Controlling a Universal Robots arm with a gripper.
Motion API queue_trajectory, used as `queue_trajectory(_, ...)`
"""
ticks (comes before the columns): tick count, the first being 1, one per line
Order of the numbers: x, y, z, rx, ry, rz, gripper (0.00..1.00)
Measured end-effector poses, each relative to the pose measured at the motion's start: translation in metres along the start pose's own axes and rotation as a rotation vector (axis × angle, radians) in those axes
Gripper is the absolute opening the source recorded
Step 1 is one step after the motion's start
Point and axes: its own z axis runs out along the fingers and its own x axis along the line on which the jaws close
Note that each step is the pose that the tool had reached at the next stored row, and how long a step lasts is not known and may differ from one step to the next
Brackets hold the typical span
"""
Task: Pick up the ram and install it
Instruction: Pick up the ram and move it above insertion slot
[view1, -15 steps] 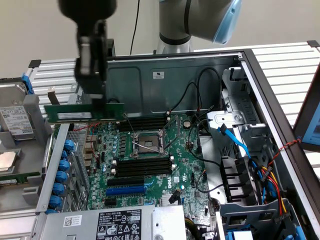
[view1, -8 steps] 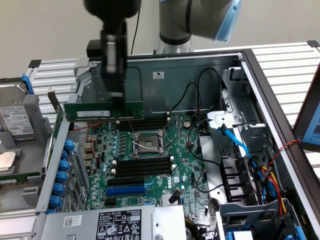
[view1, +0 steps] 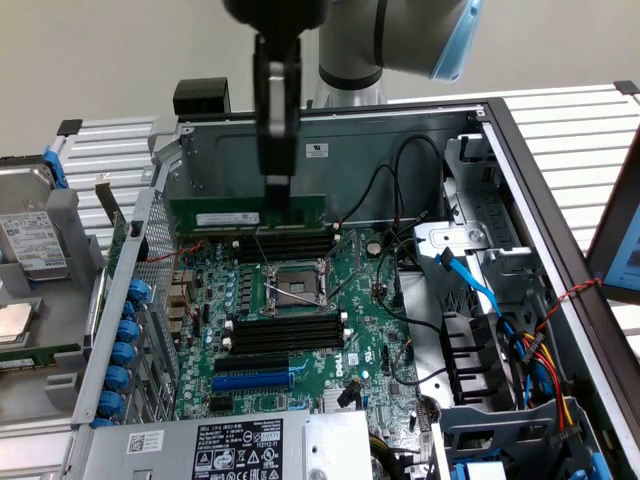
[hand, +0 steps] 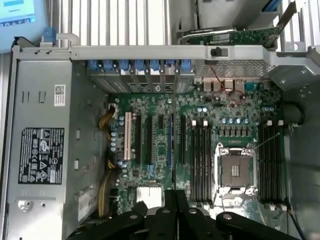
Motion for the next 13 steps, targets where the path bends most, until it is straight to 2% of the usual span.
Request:
queue_trajectory(5,-0.017,-0.0095,0.0014,0.0,0.0011,0.0,0.12)
queue_trajectory(12,-0.048,-0.015,0.0073,0.0001,0.0012,0.0,0.12)
queue_trajectory(13,-0.05,-0.0149,0.0071,-0.0001,0.0015,0.0,0.12)
